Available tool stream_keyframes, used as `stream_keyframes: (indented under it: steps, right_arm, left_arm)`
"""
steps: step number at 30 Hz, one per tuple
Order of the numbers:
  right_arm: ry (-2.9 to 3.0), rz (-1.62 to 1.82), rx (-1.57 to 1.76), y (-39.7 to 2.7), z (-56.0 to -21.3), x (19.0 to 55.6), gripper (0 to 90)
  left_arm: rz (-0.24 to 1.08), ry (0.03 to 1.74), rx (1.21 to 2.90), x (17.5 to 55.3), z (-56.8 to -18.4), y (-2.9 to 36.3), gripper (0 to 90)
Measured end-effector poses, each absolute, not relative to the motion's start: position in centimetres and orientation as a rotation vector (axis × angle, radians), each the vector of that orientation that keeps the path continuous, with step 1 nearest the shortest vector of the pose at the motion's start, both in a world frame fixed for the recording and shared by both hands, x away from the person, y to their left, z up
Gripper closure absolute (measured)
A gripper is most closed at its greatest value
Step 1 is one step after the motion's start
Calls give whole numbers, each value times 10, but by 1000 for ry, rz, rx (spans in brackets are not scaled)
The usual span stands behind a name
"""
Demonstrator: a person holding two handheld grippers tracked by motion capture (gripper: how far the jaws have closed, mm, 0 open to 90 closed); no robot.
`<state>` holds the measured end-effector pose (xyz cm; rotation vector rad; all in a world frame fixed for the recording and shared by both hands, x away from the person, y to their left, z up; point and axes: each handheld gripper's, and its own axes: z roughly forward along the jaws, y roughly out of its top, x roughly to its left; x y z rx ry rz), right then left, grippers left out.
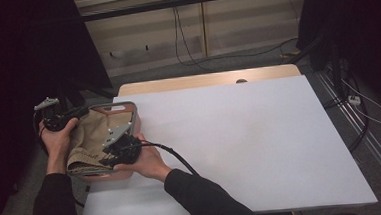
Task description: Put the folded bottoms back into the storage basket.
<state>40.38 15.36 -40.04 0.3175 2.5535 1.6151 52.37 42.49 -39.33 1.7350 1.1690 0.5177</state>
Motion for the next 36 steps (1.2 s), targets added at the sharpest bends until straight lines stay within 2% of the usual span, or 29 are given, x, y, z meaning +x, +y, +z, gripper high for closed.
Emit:
stream_keyframes:
  steps: [5, 7, 8, 12, 17, 19, 20, 24, 28, 33, 36]
  right_arm:
    - [2563, 1632, 318, 149, -397, 403, 429]
    - [2566, 1636, 336, 146, -399, 404, 378]
    - [2561, 1642, 347, 143, -400, 404, 359]
    - [2527, 1659, 396, 135, -403, 403, 230]
    - [2499, 1646, 433, 123, -405, 400, 150]
    - [2486, 1653, 448, 117, -405, 399, 136]
    - [2478, 1655, 451, 113, -404, 398, 134]
    - [2471, 1651, 463, 102, -405, 395, 135]
    - [2469, 1661, 484, 94, -407, 394, 164]
    - [2461, 1646, 490, 90, -406, 393, 152]
    - [2462, 1646, 492, 88, -406, 392, 150]
  left_arm:
    - [556, 1184, 1716, 518, -391, 428, 464]
    - [577, 1209, 1706, 515, -389, 432, 337]
    - [575, 1216, 1702, 514, -389, 433, 300]
    - [574, 1258, 1705, 508, -390, 438, 203]
    - [570, 1259, 1705, 497, -392, 441, 156]
    - [571, 1260, 1679, 492, -390, 444, 189]
    - [556, 1263, 1671, 489, -389, 447, 241]
    - [492, 1269, 1634, 481, -387, 456, 562]
    - [444, 1288, 1684, 479, -394, 453, 738]
    - [439, 1290, 1703, 481, -398, 448, 868]
    - [430, 1280, 1721, 487, -399, 445, 888]
